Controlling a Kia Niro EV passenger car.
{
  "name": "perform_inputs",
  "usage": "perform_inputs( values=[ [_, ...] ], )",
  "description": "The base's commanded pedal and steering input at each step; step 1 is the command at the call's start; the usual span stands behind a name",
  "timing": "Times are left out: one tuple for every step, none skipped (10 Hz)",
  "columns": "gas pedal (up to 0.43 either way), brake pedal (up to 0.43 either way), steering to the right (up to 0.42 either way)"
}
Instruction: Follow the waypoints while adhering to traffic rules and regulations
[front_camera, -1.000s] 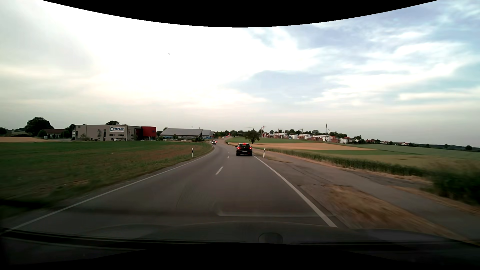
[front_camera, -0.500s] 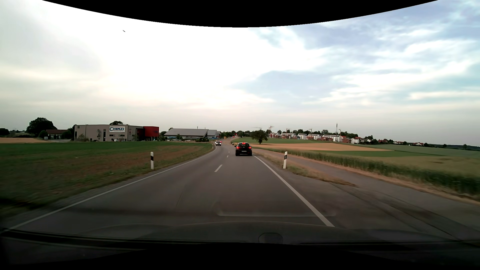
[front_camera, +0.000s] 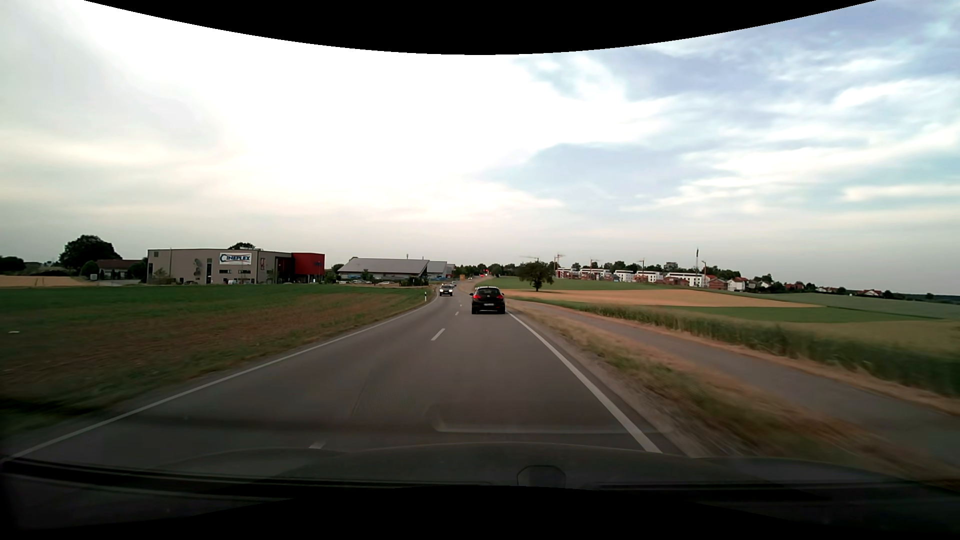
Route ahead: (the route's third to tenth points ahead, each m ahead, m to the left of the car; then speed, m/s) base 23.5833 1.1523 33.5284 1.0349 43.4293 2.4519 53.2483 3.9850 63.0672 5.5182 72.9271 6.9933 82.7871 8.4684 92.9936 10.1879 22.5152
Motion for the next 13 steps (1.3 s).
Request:
perform_inputs(
  values=[
    [0.059,0.006,-0.018],
    [0.059,0.006,-0.017],
    [0.059,0.006,-0.017],
    [0.059,0.006,-0.017],
    [0.059,0.012,-0.016],
    [0.059,0.006,-0.016],
    [0.059,0.006,-0.016],
    [0.059,0.006,-0.016],
    [0.059,0.006,-0.015],
    [0.059,0.006,-0.015],
    [0.047,0.006,-0.014],
    [0.047,0.006,-0.014],
    [0.047,0.006,-0.013]
  ],
)
